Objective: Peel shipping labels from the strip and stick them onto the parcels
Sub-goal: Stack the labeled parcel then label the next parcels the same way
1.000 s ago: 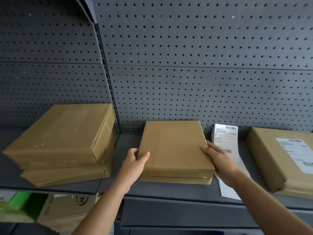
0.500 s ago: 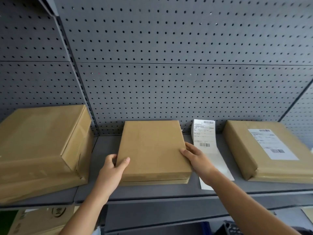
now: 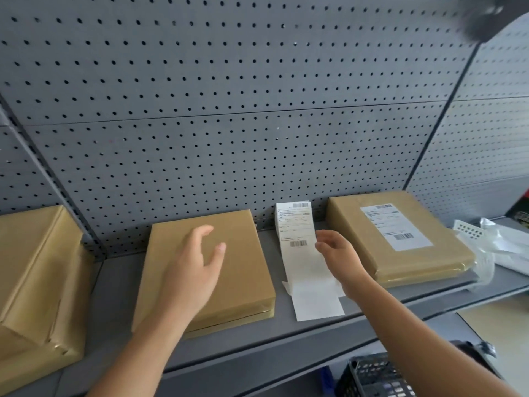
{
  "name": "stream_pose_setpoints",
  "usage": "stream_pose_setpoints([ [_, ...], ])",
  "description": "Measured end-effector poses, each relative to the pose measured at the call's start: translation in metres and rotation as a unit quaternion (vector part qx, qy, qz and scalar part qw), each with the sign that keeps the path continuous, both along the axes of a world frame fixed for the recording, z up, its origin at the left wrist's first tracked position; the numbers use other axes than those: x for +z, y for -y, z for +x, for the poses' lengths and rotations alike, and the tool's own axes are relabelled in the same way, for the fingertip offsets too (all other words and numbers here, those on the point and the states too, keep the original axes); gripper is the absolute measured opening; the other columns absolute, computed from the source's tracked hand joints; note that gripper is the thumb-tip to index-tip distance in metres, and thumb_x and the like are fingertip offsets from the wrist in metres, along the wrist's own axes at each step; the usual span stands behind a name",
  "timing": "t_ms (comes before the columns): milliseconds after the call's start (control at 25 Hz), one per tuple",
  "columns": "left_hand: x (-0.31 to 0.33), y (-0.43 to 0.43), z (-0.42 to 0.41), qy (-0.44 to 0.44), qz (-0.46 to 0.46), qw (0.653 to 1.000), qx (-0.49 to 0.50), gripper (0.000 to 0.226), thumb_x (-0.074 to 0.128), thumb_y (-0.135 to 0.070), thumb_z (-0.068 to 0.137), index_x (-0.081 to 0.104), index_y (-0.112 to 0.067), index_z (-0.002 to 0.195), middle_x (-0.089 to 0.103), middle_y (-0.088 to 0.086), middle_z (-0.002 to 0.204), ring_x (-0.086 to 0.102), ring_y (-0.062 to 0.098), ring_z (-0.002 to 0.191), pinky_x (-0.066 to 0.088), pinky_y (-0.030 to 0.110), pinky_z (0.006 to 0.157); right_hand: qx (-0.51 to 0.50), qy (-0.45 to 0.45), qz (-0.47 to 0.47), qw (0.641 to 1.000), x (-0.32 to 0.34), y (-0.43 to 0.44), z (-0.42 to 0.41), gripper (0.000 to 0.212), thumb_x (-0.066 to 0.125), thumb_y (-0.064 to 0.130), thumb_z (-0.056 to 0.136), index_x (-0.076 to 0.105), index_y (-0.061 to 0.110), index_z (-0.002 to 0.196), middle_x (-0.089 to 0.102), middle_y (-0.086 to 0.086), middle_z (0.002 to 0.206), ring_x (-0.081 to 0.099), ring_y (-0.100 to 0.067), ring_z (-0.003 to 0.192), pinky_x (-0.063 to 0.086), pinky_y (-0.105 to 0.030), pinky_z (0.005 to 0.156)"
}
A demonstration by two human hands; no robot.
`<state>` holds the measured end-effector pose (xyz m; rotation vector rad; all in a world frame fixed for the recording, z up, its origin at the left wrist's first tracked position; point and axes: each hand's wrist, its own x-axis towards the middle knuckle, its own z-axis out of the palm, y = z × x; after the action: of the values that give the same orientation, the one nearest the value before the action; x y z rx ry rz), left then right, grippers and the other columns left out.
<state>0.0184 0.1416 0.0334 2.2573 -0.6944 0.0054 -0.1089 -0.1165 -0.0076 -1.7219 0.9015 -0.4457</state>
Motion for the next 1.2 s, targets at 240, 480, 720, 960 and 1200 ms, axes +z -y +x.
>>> stream_pose_setpoints([
  [240, -0.007, 0.125, -0.007, -0.028, 0.026, 0.991, -0.127, 0.034, 0.053, -0.034, 0.102, 0.059, -0.021, 0.132, 0.063, -0.008, 0.136, 0.058, 0.012, 0.124, 0.049, 0.033, 0.101, 0.005, -0.047, -0.045, 0.998, -0.001, 0.032, 0.008, 0.045, 0.051, 0.007, 0.098, 0.049, 0.011, 0.142, 0.059, -0.001, 0.129, 0.053, -0.009, 0.096, 0.042, -0.01, 0.065],
  [480, -0.035, 0.171, 0.006, -0.038, 0.062, 0.986, -0.151, 0.028, 0.056, -0.029, 0.101, 0.063, -0.018, 0.125, 0.066, -0.004, 0.13, 0.061, 0.014, 0.119, 0.049, 0.029, 0.096, 0.028, -0.121, -0.051, 0.991, -0.024, 0.051, 0.051, 0.056, 0.055, 0.011, 0.095, 0.037, 0.012, 0.148, 0.051, -0.009, 0.139, 0.056, -0.021, 0.109, 0.047, -0.015, 0.071],
  [720, -0.05, 0.176, 0.013, -0.058, 0.034, 0.989, -0.13, 0.024, 0.06, -0.023, 0.099, 0.067, -0.015, 0.121, 0.07, -0.003, 0.122, 0.065, 0.012, 0.111, 0.053, 0.029, 0.095, -0.021, -0.127, -0.06, 0.99, -0.047, 0.061, 0.072, 0.033, 0.066, 0.011, 0.091, 0.054, 0.013, 0.121, 0.059, -0.005, 0.118, 0.06, -0.023, 0.108, 0.054, -0.035, 0.087],
  [960, -0.048, 0.175, 0.012, -0.069, 0.017, 0.993, -0.097, 0.017, 0.057, -0.023, 0.1, 0.07, -0.017, 0.11, 0.073, -0.006, 0.106, 0.067, 0.012, 0.096, 0.054, 0.029, 0.085, -0.029, -0.09, -0.092, 0.991, -0.033, 0.062, 0.06, 0.005, 0.057, 0.018, 0.098, 0.062, 0.015, 0.1, 0.067, 0.006, 0.087, 0.062, -0.004, 0.072, 0.043, -0.014, 0.05],
  [1200, -0.041, 0.171, 0.01, -0.11, -0.027, 0.991, -0.068, 0.015, 0.056, -0.027, 0.102, 0.069, -0.019, 0.105, 0.07, -0.011, 0.098, 0.062, -0.003, 0.084, 0.043, 0.01, 0.064, -0.047, -0.043, -0.185, 0.981, -0.002, 0.057, 0.041, 0.023, 0.049, 0.027, 0.101, 0.07, 0.018, 0.096, 0.071, 0.003, 0.087, 0.065, -0.016, 0.079, 0.055, -0.033, 0.067],
])
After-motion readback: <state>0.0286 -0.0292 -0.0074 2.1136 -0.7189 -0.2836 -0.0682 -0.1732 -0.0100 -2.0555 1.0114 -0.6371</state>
